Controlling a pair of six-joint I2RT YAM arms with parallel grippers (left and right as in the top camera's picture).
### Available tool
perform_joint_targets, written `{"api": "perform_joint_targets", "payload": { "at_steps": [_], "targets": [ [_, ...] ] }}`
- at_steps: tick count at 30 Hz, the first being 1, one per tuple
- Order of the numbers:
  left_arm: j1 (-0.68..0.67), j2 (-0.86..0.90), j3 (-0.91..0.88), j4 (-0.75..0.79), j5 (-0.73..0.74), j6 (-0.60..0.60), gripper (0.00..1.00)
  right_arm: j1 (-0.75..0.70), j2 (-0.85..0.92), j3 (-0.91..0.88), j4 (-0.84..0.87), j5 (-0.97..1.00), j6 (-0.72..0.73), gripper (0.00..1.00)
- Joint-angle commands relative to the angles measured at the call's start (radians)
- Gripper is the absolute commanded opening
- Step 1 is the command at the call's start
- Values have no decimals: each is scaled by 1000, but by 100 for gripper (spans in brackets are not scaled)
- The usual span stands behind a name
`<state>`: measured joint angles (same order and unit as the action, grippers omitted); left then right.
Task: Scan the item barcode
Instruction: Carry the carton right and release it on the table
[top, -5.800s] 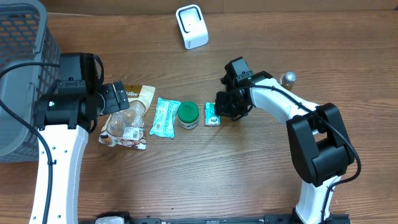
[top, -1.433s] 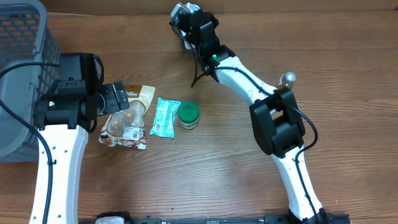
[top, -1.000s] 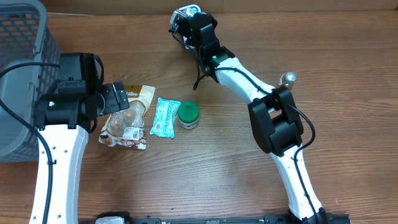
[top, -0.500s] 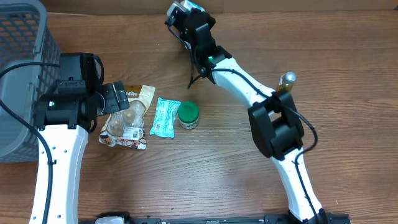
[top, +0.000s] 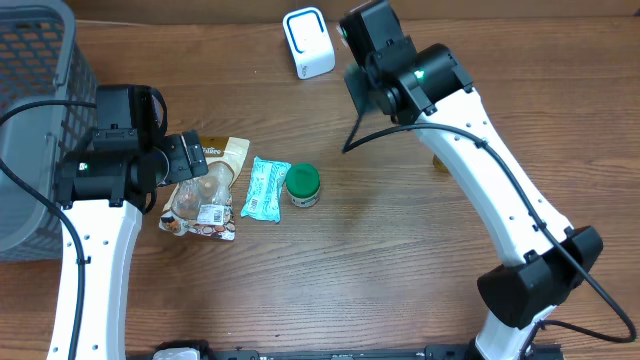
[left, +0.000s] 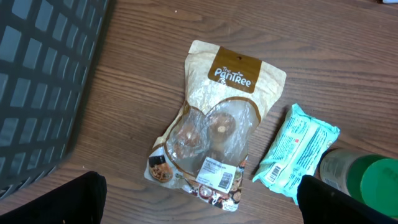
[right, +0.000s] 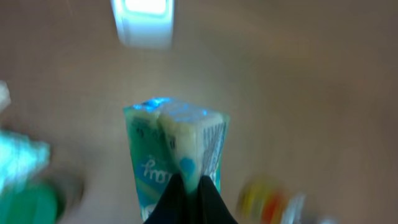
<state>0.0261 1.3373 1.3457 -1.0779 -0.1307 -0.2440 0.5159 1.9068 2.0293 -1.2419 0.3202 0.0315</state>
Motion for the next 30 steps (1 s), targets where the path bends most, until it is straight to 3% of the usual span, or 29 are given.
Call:
{"api": "perform_joint_targets", "payload": {
  "at_steps": [1,5,15,17,19,21,22,23,30],
  "targets": [
    [-2,3,14,2,1,-11,100,-35,35,-42,-140,-97,258,4],
    [-2,3,14,2,1,-11,100,-59,35,-157,-201,-146,321,4],
    [-2,3,14,2,1,-11,100,-80,35,-454,-103,-138,320,4],
    [-2,3,14,2,1,-11,100,-80,35,-481,-81,-138,320,9],
    [-2,3,14,2,1,-11,100,-81,35,-500,-53,-135,320,21],
    [-2,3,14,2,1,-11,99,-81,35,-505,-33,-130,320,58],
    [-2,3,14,2,1,-11,100,-80,35,-505,-20,-131,320,88],
    [-2,3,14,2,1,-11,99,-80,35,-505,-4,-131,321,100],
    [-2,3,14,2,1,-11,100,-80,32,-475,188,-317,353,100]
  ]
}}
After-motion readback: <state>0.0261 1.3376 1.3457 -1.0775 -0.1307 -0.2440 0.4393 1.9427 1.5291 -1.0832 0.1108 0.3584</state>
